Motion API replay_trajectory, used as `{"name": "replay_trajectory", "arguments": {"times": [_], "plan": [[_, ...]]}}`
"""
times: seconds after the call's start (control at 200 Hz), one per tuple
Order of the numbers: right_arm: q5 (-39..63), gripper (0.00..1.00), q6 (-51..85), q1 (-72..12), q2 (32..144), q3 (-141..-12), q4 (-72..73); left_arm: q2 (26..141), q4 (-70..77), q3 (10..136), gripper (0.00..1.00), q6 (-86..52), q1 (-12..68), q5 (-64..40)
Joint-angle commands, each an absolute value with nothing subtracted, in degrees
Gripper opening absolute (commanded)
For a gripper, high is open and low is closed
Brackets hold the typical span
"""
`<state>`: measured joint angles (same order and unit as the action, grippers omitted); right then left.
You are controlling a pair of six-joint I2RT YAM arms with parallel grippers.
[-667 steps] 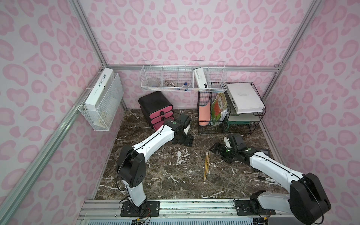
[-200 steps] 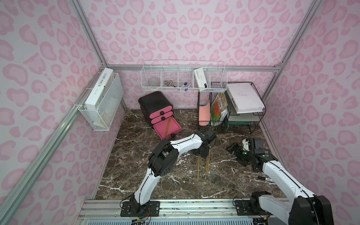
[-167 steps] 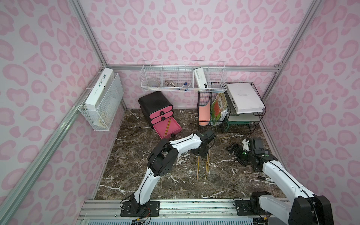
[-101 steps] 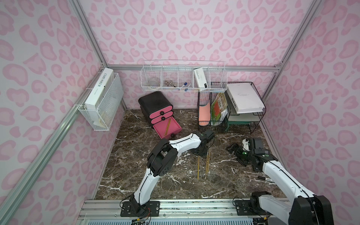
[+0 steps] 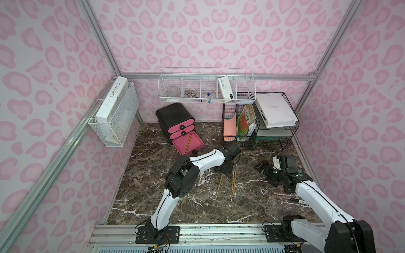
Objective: Please place the pencils in the drawer according to their color
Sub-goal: Pick up the pencil from the center of the board, then place the pencil in the drawer.
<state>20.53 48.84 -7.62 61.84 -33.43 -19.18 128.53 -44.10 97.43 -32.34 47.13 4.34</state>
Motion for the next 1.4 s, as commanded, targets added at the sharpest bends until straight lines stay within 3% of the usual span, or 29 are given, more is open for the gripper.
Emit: {"name": "replay_trajectory", "arguments": {"times": [0.0, 0.475, 0.85, 1.395], "plan": [[20.31, 0.97, 48.68, -7.69, 61.52, -33.84, -19.86, 131.74, -45.12, 95.58, 0.0, -30.8, 46.66, 2.86], [20.84, 0.97, 49.52, -7.73, 62.11, -33.6, -18.57, 119.12, -45.79, 92.7, 0.0, -24.67, 44.94, 5.28], [20.77, 0.97, 50.78, -10.51, 63.25, -33.87, -16.7, 112.58, -44.7, 93.47, 0.0, -15.47, 38.23, 6.76], [17.72, 0.97, 55.0, -17.99, 66.38, -33.92, -13.65, 117.4, -38.85, 106.57, 0.0, 2.16, 25.12, 9.65]]}}
